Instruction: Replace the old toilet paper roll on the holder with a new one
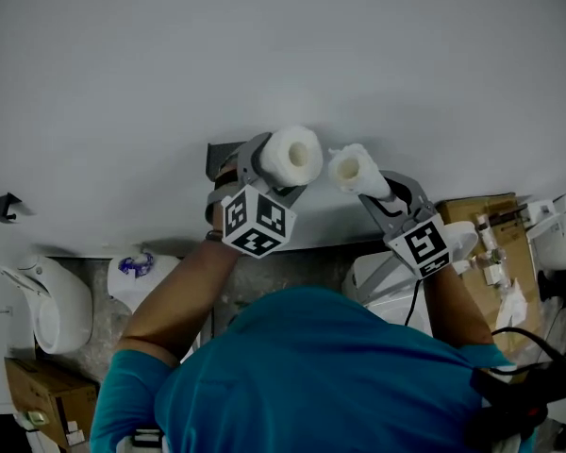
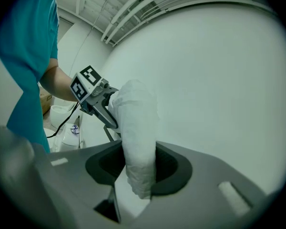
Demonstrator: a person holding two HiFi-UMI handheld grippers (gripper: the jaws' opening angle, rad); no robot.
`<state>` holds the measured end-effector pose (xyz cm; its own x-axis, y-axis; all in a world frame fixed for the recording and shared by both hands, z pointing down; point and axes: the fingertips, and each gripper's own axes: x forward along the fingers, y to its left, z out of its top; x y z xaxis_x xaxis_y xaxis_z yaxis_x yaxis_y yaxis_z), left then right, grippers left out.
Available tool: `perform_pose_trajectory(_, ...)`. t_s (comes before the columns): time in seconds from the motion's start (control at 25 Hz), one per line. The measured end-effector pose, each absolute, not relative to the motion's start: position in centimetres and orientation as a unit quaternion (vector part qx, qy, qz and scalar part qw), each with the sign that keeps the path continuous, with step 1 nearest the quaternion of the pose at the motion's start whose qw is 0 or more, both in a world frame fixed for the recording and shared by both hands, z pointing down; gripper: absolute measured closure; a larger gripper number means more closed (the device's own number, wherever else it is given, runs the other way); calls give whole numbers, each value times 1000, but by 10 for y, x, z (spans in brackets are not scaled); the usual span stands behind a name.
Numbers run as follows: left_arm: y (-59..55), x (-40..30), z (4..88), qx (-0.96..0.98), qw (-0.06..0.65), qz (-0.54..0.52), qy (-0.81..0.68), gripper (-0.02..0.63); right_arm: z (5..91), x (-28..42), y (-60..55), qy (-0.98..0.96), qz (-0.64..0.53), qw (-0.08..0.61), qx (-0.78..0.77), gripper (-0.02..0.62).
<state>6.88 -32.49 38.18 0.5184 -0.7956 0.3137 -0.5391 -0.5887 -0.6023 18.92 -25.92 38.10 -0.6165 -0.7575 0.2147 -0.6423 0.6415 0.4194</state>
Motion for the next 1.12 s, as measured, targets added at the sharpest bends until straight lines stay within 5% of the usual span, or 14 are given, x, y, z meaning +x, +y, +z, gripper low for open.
perform_pose_trajectory(0.48, -278, 136, 460, -805, 321, -369, 335, 147, 386, 230, -246, -880, -145, 206, 403, 456)
perform_pose_trajectory(1.12, -319, 97, 519, -703, 402, -470, 351, 147, 410, 236, -233, -880, -128, 242, 388, 456)
